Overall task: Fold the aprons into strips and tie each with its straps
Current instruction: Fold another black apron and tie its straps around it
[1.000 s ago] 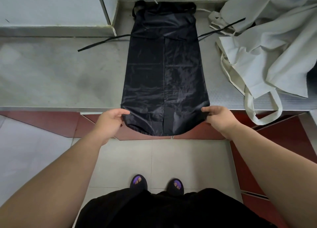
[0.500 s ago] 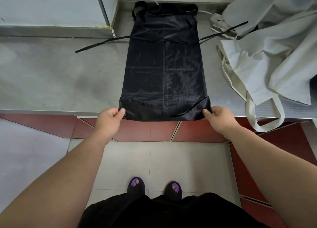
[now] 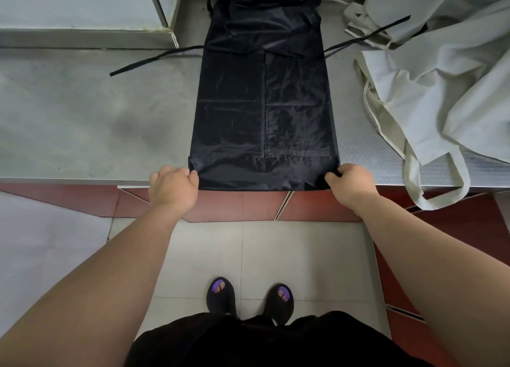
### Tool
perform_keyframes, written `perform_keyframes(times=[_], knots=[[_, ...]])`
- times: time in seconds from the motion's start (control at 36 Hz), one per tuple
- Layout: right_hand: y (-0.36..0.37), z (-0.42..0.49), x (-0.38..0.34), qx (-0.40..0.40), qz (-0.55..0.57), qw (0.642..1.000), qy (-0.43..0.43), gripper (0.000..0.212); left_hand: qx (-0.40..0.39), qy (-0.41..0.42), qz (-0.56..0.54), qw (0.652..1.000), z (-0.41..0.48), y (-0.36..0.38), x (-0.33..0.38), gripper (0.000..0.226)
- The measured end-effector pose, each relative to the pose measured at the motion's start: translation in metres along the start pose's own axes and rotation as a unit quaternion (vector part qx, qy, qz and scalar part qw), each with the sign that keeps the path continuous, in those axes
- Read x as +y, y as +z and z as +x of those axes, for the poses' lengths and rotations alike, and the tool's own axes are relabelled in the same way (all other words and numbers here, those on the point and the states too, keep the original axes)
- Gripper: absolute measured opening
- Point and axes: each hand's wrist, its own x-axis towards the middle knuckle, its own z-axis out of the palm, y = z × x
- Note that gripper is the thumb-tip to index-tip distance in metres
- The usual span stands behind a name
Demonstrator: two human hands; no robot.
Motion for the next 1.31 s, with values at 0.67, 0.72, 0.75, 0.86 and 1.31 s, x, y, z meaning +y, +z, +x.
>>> perform_keyframes(times=[0.67,0.72,0.75,0.86,1.31], knots=[[0.002,-0.004,0.004,-0.024,-0.148,0.978,-0.146,0.055,0.12,0.253,-0.031,0.96,0.002,0.003,-0.009,0.069],[0.003,-0.007,0.006,-0.071,-0.207,0.962,-0.165,0.074,0.054,0.311,0.015,0.949,0.005,0.005,-0.01,0.059],[0.002,-0.007,0.008,-0.086,-0.231,0.955,-0.168,0.084,0.018,0.311,0.03,0.95,0.003,0.003,-0.009,0.052],[0.002,-0.004,0.015,-0.062,-0.305,0.933,-0.18,0.086,-0.06,0.302,0.129,0.943,-0.004,-0.002,-0.009,0.079],[-0.019,0.024,0.002,0.003,0.081,0.995,-0.05,0.029,-0.085,0.037,-0.329,0.94,0.023,-0.028,0.001,0.011]])
